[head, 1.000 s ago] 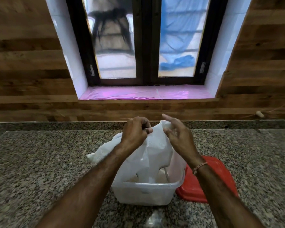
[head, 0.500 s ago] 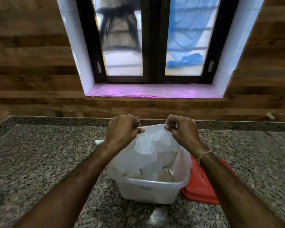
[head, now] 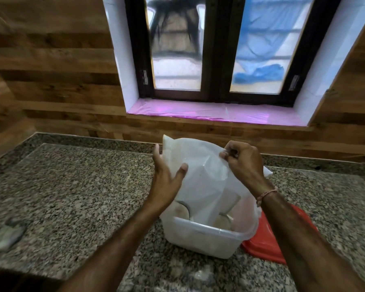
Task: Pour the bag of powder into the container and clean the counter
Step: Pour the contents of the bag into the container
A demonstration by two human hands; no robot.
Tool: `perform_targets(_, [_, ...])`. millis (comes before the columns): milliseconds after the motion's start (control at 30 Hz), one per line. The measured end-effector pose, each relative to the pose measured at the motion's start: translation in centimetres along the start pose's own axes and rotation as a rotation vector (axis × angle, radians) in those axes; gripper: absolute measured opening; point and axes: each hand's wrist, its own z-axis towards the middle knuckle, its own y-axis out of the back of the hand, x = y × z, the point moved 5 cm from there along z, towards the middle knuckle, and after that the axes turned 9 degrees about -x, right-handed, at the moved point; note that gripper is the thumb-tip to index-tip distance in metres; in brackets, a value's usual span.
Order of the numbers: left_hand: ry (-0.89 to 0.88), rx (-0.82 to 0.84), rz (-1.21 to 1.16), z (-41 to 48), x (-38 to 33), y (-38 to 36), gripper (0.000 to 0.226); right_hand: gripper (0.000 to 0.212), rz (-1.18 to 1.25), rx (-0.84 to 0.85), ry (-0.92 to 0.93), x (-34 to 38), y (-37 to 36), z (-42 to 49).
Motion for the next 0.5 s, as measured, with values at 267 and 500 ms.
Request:
perform_targets(267, [0.081, -0.064, -0.155, -2.3, 0.4, -2.8, 0.108, 0.018, -0.017, 0.110, 0.026, -0.7, -0.8, -1.5])
perform_targets(500, [0.229, -0.052, -0.533, 2.8, 0.1, 0.3, 0.042, 0.017, -0.095, 0.100, 0.091, -1.0, 0.5, -0.4])
